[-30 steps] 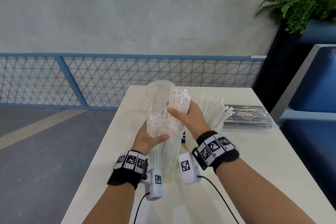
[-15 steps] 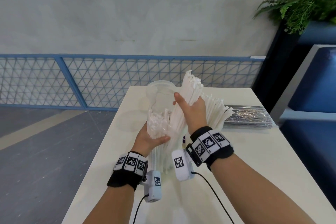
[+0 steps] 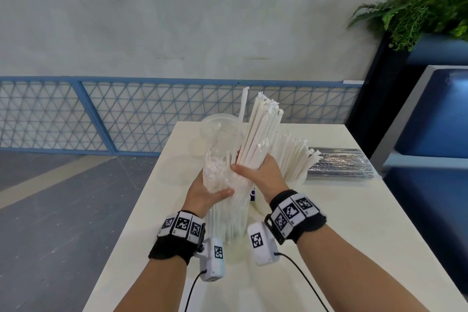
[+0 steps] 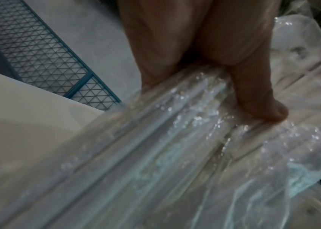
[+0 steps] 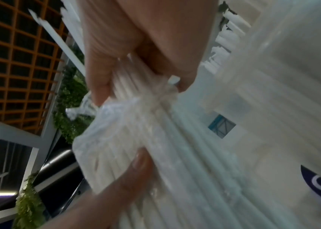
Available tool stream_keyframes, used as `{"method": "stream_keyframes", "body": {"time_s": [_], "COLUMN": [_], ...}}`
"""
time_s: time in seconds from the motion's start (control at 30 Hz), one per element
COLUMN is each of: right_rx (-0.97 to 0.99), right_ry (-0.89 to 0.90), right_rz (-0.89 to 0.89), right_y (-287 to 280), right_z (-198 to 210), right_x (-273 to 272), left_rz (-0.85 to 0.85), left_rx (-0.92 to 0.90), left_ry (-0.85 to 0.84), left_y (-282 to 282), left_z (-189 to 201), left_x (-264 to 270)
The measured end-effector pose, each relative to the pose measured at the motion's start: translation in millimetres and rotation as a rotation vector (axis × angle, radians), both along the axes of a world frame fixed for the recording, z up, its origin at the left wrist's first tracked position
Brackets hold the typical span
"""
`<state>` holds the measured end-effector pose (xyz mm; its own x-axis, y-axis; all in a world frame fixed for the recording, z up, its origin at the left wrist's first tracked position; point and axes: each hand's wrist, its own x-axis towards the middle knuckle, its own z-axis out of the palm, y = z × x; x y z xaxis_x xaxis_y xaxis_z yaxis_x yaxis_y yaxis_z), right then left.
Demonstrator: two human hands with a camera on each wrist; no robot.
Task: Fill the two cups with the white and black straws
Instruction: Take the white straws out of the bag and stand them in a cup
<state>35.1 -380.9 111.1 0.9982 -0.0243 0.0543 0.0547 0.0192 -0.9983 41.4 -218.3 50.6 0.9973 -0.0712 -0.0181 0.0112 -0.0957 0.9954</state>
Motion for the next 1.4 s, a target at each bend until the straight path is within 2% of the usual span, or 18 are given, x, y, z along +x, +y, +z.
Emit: {"method": "stream_keyframes", "body": {"time_s": [0.17, 0.37, 0.47, 0.57, 0.7, 0.87, 1.07, 1.27, 1.4], "right_rx": [0.122, 0.078, 0.129, 0.268, 0.336, 0.404, 0.352, 0.516, 0.570], "right_ry": [-0.019, -0.022, -0.007, -0.031, -0.073, 0.021, 0.155, 0.074, 0.048], "right_rz": [-0.114, -0.011, -0.105, -0.201, -0.233, -0.216, -0.253, -0.399, -0.437], "right_y": [7.1, 9.1, 8.6, 0.0, -12.6, -15.8, -8.6, -27.9, -38.6], "right_z": [3.5, 9.9, 18.2, 33.9, 49.2, 39.8, 18.6, 39.1, 42.7], "right_x": [1.8, 1.8, 4.8, 13.0, 20.2, 22.1, 16.6, 20.2, 24.1], "left_rz": [-0.005, -0.025, -0.025, -0.017, 0.000, 0.024, 0.035, 0.070, 0.076], "left_rx": [0.029, 0.100, 0.107, 0.103, 0.079, 0.051, 0.038, 0.004, -0.019], "left_ry": [-0.012, -0.056, -0.042, -0.034, -0.024, -0.024, -0.039, -0.041, -0.057], "left_y": [-1.2, -1.9, -1.1, 1.0, 1.6, 0.5, -3.7, -6.9, -10.2], "left_z": [2.3, 8.7, 9.0, 8.8, 6.1, 2.8, 1.8, 6.5, 9.2], "left_x": [-2.6, -5.4, -5.0, -5.0, -3.8, -2.5, -3.5, -2.1, -2.8]}}
